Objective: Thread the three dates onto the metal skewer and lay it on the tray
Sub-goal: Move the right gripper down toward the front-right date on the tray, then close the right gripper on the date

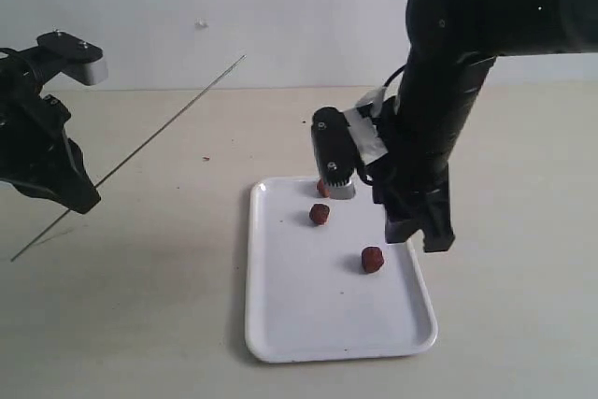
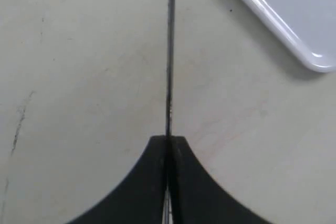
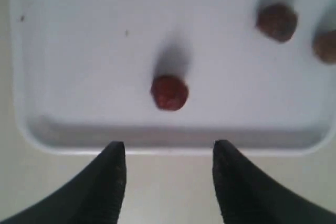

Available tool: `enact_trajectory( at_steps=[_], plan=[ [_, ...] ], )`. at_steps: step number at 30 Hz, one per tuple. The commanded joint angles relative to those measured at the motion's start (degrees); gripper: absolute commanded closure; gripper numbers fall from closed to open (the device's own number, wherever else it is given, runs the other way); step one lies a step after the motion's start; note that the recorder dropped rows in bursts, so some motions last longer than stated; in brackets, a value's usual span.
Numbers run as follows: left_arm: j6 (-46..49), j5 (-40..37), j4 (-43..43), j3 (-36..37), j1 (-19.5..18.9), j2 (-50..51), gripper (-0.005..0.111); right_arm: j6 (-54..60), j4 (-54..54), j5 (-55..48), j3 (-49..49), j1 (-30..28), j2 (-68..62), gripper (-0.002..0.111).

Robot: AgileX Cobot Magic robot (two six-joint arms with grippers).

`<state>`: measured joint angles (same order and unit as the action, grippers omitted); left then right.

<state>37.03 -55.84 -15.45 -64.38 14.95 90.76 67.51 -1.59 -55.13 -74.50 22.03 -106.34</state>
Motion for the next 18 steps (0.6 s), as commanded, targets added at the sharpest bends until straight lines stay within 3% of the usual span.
enact_trajectory(
  at_steps=[1,18],
  plan=[
    [0.2,0.4,-0.9,0.5,-0.1,-0.2,0.107,1.0,0.3,5.5,0.3,1.3,-2.6,0.056],
    [0.2,1.0,-0.9,0.9,-0.1,-0.2,0.107,-0.2,2.4,6.8,0.3,1.3,-11.8,0.049]
  ],
)
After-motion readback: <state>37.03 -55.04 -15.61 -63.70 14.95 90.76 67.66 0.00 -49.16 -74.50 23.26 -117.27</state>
